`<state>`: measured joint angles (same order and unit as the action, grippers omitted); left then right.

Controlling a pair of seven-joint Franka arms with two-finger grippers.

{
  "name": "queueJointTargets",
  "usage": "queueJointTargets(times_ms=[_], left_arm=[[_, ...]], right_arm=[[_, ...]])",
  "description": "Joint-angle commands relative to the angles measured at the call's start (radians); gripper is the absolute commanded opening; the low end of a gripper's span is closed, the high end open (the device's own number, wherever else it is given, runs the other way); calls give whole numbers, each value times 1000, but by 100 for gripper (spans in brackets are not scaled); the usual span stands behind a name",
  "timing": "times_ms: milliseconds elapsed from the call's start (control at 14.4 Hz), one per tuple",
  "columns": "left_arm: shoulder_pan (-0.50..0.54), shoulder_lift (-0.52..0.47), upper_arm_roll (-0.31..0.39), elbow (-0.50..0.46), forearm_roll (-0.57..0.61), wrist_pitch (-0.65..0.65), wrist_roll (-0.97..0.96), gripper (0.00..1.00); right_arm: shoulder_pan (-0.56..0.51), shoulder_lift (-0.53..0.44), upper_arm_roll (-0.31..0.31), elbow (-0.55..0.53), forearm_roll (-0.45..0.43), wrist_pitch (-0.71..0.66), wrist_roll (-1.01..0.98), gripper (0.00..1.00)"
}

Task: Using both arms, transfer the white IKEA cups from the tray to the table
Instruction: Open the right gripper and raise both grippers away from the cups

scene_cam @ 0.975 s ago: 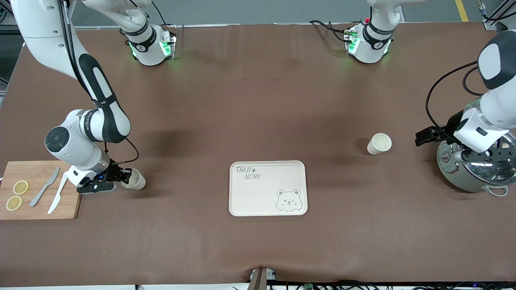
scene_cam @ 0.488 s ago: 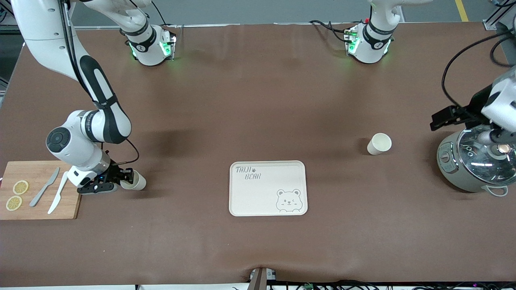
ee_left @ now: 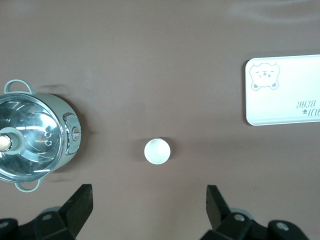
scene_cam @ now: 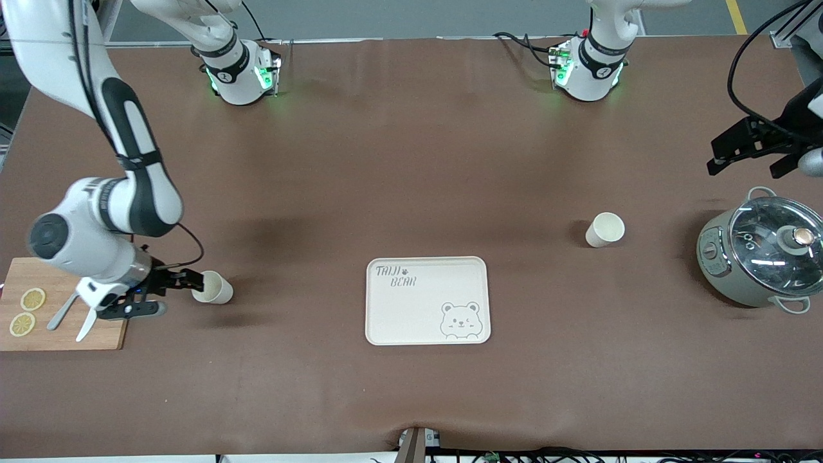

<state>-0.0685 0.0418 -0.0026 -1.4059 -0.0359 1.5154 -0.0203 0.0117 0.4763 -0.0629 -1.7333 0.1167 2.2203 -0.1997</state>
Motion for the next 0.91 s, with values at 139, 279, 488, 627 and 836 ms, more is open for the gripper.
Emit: queueJointTargets(times_ms=[139, 279, 488, 627, 836], left_arm=[[-21, -6, 7, 2, -1, -11, -23, 100], [-22, -11, 6, -1, 11, -36, 5, 100], [-28, -10, 6, -2, 14, -72, 60, 100], [-30, -10, 4, -4, 39, -75, 71, 100], [-28, -5, -39, -4, 106, -89, 88, 100]], right_arm=[[-26, -112, -12, 233, -3, -438, 5, 100], [-26, -169, -14, 276, -18, -566, 38, 100], [-19, -266, -8, 274, -113, -631, 103, 100], [-16, -321, -5, 268, -144, -671, 105, 100], [-15, -352, -3, 262, -143, -702, 150, 100]])
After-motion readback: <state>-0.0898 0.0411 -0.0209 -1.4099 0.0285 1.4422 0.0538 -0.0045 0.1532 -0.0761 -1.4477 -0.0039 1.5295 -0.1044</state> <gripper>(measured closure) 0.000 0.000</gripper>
